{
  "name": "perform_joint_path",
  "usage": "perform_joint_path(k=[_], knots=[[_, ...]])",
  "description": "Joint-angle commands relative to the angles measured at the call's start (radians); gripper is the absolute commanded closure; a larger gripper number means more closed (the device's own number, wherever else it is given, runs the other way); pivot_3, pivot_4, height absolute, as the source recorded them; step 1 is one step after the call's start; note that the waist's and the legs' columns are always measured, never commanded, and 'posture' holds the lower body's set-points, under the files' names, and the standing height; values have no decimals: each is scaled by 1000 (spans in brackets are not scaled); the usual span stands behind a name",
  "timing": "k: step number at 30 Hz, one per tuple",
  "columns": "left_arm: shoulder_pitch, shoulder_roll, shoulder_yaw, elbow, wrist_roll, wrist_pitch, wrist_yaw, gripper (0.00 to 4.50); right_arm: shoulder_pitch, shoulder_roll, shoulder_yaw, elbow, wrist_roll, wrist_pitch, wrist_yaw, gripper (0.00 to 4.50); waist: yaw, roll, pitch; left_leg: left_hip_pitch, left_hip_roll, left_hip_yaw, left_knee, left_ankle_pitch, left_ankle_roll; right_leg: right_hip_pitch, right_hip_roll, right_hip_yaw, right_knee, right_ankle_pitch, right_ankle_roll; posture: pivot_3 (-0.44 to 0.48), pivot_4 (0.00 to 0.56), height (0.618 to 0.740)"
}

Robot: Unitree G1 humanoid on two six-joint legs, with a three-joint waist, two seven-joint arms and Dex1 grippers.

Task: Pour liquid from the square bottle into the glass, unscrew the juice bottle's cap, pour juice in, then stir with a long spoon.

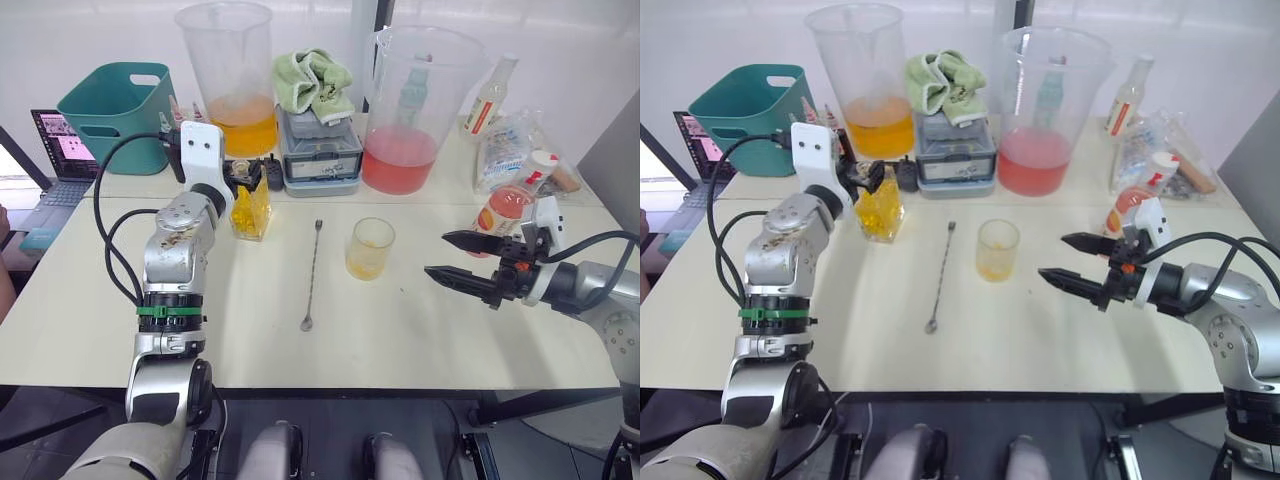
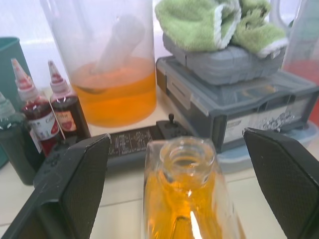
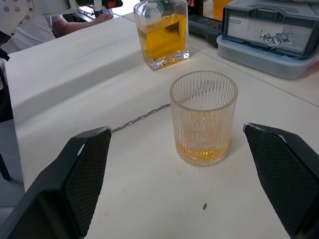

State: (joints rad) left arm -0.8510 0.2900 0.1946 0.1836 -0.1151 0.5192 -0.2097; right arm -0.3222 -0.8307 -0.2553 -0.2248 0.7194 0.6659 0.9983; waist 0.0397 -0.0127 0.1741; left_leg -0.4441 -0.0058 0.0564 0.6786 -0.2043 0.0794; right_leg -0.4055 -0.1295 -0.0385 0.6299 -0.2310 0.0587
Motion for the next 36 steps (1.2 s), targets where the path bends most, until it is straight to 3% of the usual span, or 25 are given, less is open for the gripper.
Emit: perform_joint_path(k=[1, 8, 13, 18, 25, 27, 31, 36], knots=[[-40, 17, 3, -87, -20, -54, -7, 15, -21, -10, -22, -8, 5, -21, 6, 0, 0, 0, 0, 0, 0, 0, 0, 0, 0, 0, 0, 0, 0, 0, 0, 0, 150, 736], [-105, 119, -14, -219, -157, 37, -207, 15, -49, -8, -26, -4, 23, -6, 5, 0, -1, 1, 0, 0, 0, 0, 0, 0, 0, 0, 0, 0, 0, 0, 0, 0, 150, 736], [9, 233, -47, -389, -312, 102, -451, 15, -64, -7, -26, 0, 36, 3, 3, 0, -8, 2, -1, 3, 1, 2, -1, 0, -1, 1, 0, 1, 0, 0, 0, 0, 150, 736], [177, 358, 17, -503, -436, 206, -543, 15, -46, -4, -40, -18, 54, 7, -4, 0, -19, 2, -1, 3, 1, 1, -2, 0, -1, 1, 1, 1, 0, 0, 0, 0, 150, 736], [500, 448, 100, -487, -431, 36, -693, 15, 3, 15, -49, -47, 30, -13, -68, 0, -21, 2, -1, 4, 2, 2, -2, 0, 0, 1, 1, 2, -1, 0, -1, 0, 150, 736], [559, 454, 125, -480, -482, 53, -734, 15, 41, 19, -54, -70, 13, -28, -88, 0, -14, 2, -1, 4, 2, 1, -2, 0, -1, 1, 1, 1, -1, 0, -1, 0, 150, 736], [644, 471, 130, -465, -485, -14, -817, 15, 138, 33, -92, -123, 8, -40, -126, 0, -8, 2, -1, 3, 2, 2, -2, 0, 0, 1, 0, 1, -3, 0, -1, 0, 150, 736], [666, 420, 156, -403, -504, -159, -877, 15, 267, 93, -179, -191, -25, -140, -179, 0, 1, 3, -2, 3, 3, 2, -2, 0, 0, 1, -1, 1, -4, -1, -1, 0, 150, 736]])
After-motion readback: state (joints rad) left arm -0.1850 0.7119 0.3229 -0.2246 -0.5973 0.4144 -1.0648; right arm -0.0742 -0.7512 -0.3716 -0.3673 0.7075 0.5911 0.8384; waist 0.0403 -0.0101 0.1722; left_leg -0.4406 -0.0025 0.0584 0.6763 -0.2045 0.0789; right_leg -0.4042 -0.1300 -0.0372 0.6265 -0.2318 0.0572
